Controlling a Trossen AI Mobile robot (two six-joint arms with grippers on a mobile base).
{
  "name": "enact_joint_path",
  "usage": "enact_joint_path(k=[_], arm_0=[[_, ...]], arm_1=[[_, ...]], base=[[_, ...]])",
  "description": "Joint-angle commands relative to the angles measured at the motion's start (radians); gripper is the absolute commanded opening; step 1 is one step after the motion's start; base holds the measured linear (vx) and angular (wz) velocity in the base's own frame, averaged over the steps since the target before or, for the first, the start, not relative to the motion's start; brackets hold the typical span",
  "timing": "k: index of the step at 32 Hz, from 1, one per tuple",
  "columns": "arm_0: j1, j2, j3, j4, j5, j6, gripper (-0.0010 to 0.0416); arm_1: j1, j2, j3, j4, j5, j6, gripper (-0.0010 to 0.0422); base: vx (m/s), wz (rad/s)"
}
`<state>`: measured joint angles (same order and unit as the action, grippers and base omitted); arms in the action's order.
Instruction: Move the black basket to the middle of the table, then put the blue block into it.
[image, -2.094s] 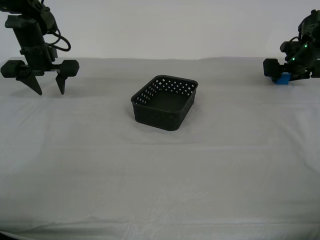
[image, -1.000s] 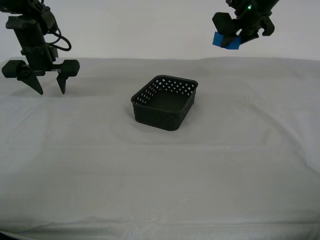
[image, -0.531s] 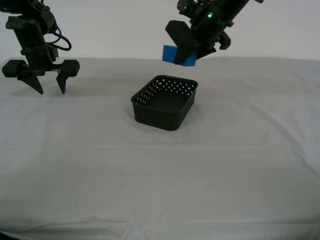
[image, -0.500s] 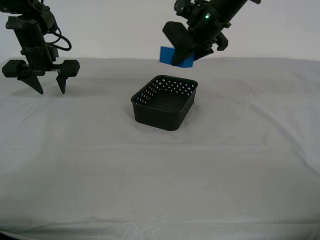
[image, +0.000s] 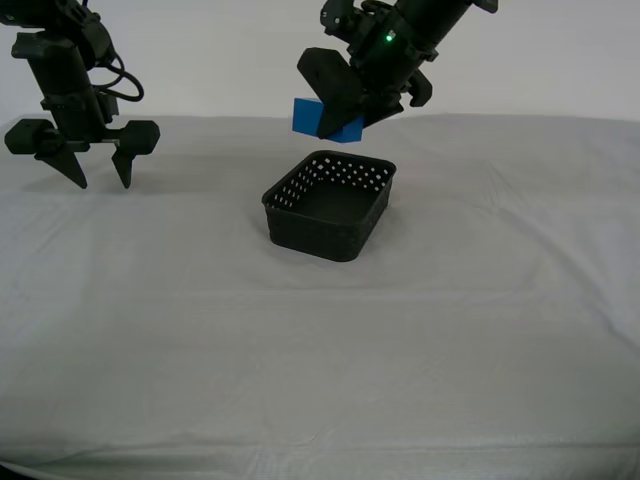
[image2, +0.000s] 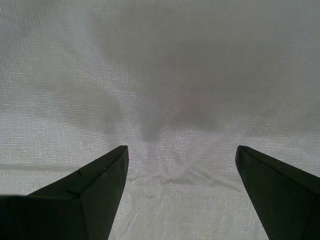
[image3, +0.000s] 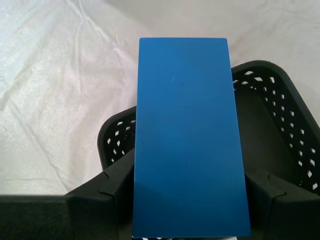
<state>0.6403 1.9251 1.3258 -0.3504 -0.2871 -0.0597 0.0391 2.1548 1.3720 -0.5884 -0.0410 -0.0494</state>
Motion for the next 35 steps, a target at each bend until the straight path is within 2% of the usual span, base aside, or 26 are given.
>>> enact_joint_path(k=[1, 4, 5, 7, 9, 10, 35], arm_0=[[0.000, 0.000, 0.001, 0.001, 0.000, 0.001, 0.0162], [0.001, 0.000, 0.001, 0.001, 0.000, 0.002, 0.0236], [0.000, 0.000, 0.001, 0.001, 0.000, 0.002, 0.0248], [0.001, 0.000, 0.001, 0.001, 0.000, 0.005, 0.0317], [0.001, 0.000, 0.001, 0.001, 0.000, 0.005, 0.0346], [0.001, 0.000, 0.001, 0.000, 0.000, 0.005, 0.0377], [0.001, 0.000, 0.001, 0.006, 0.000, 0.005, 0.0387]], arm_1=[[0.000, 0.000, 0.000, -0.006, 0.000, 0.002, 0.0295], [0.000, 0.000, 0.000, -0.008, 0.000, 0.002, 0.0295], [0.000, 0.000, 0.000, -0.008, 0.000, 0.002, 0.0295], [0.000, 0.000, 0.000, -0.009, 0.000, 0.003, 0.0295], [0.000, 0.000, 0.000, -0.009, 0.000, 0.003, 0.0295], [0.000, 0.000, 0.000, -0.007, -0.001, 0.006, 0.0295], [0.000, 0.000, 0.000, 0.016, 0.000, 0.006, 0.0295]], base=[[0.000, 0.000], [0.000, 0.000], [0.000, 0.000], [0.000, 0.000], [0.000, 0.000], [0.000, 0.000], [0.000, 0.000]])
